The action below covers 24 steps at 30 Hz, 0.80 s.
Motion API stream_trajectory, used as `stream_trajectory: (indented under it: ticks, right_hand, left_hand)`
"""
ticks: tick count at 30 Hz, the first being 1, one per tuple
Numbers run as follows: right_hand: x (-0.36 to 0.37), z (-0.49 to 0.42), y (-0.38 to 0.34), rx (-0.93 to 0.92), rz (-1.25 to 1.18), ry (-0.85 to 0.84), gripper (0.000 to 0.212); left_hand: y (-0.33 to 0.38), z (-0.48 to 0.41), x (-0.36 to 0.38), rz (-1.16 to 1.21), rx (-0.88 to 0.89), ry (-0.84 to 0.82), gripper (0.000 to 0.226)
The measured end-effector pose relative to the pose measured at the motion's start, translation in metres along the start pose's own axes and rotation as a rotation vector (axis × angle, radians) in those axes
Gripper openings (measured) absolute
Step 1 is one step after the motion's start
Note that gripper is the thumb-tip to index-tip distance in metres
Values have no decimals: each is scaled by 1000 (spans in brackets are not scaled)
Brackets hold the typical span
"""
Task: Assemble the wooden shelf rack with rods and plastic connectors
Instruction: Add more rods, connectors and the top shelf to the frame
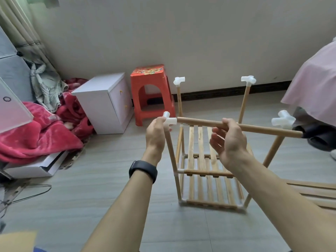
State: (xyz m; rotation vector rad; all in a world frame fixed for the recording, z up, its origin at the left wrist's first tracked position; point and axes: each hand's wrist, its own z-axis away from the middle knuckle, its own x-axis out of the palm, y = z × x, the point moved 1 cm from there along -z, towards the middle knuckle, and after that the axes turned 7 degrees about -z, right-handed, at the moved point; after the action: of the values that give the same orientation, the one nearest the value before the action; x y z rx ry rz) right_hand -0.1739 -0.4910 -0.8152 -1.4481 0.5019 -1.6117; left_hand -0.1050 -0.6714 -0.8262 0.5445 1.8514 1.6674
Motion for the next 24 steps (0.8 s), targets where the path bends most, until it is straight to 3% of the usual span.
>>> stream_trajectory:
  ticks: [7, 11, 19, 24]
  right_hand:
    - [-2, -8, 6, 44, -19, 8, 22]
    - [0, -11, 10, 80, -38, -10, 23]
    - [10, -14, 11, -142, 117, -119, 25]
    - [16, -16, 11, -117, 129, -141, 24]
  left_hand:
    - [4, -16, 9, 153, 1, -89, 40]
    - [-2, -19, 15, 123, -27, -86, 35]
    - [-10, -23, 17, 41, 64, -39, 34]
    - [-13, -25, 16, 11, 69, -15, 31]
